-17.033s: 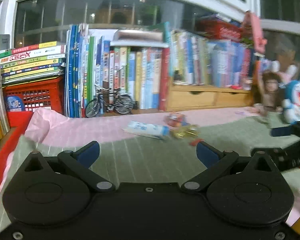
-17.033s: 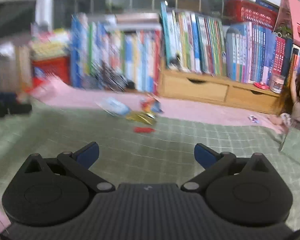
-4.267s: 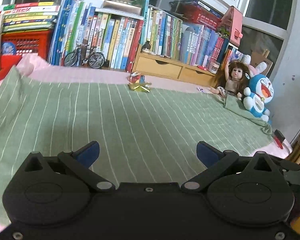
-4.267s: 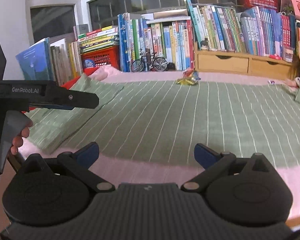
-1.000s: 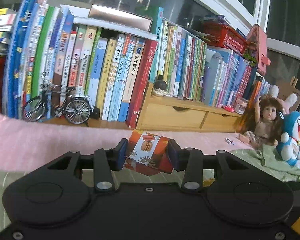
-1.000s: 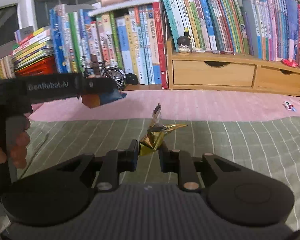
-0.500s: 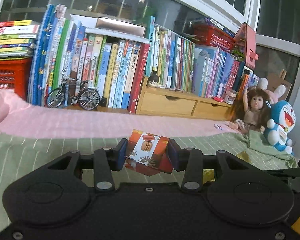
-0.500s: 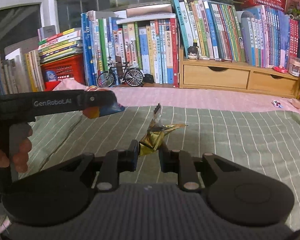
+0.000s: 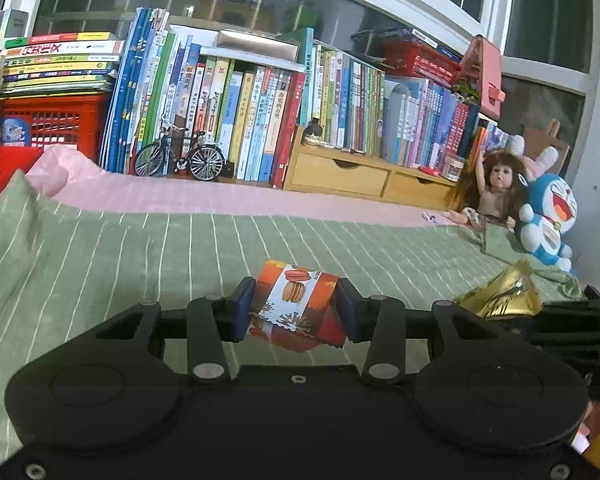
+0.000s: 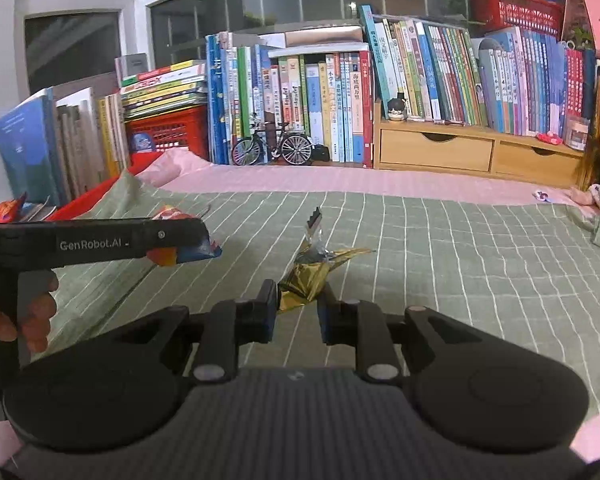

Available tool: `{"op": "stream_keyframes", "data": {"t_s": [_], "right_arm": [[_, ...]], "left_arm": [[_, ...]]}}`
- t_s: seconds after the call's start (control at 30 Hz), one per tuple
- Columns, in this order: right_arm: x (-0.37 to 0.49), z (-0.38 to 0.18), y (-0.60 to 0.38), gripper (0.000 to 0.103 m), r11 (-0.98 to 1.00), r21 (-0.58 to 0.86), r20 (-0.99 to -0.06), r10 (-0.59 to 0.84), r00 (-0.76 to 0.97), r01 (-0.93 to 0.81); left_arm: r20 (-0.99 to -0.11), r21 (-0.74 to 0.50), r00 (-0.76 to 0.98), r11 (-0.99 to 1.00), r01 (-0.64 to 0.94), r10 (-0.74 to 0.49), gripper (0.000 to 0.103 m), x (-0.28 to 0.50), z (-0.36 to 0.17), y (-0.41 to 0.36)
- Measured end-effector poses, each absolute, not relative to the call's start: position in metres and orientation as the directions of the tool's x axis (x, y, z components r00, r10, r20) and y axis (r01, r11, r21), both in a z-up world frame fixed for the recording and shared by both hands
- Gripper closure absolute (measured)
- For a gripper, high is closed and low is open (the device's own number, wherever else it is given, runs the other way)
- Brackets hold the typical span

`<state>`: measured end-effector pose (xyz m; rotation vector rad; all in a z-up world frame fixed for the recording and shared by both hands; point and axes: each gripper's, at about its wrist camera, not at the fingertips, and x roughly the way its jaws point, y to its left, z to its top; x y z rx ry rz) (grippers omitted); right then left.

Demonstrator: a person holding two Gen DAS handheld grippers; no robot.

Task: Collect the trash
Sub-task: 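Carry the snack box and gold wrapper down past the bed edge to the bin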

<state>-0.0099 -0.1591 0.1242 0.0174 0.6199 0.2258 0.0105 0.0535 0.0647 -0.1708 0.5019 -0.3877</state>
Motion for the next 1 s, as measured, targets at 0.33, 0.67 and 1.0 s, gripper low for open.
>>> {"op": "stream_keyframes", "data": {"t_s": [0.33, 0.67, 1.0], "right_arm": [[-0.066, 0.127, -0.157, 0.078, 0.969, 0.062, -0.569, 0.23, 0.789, -0.238], [-0.122, 0.12, -0.146, 0.078, 0.94, 0.123, -0.574, 0.328, 0.751, -0.317], [-0.17, 0.107, -0.148, 0.078, 0.928, 0.176, -0.593, 0.365, 0.718, -0.327]], "left_arm": [[-0.45, -0.238, 0.806, 0.922, 0.305, -0.383, 0.062, -0.061, 0.05, 0.063], [-0.412, -0.229, 0.812, 0.909, 0.348, -0.414, 0.062, -0.13, 0.058, 0.069], [-0.398, -0.266, 0.808, 0.897, 0.353, -0.435, 0.062, -0.189, 0.056, 0.079]]}}
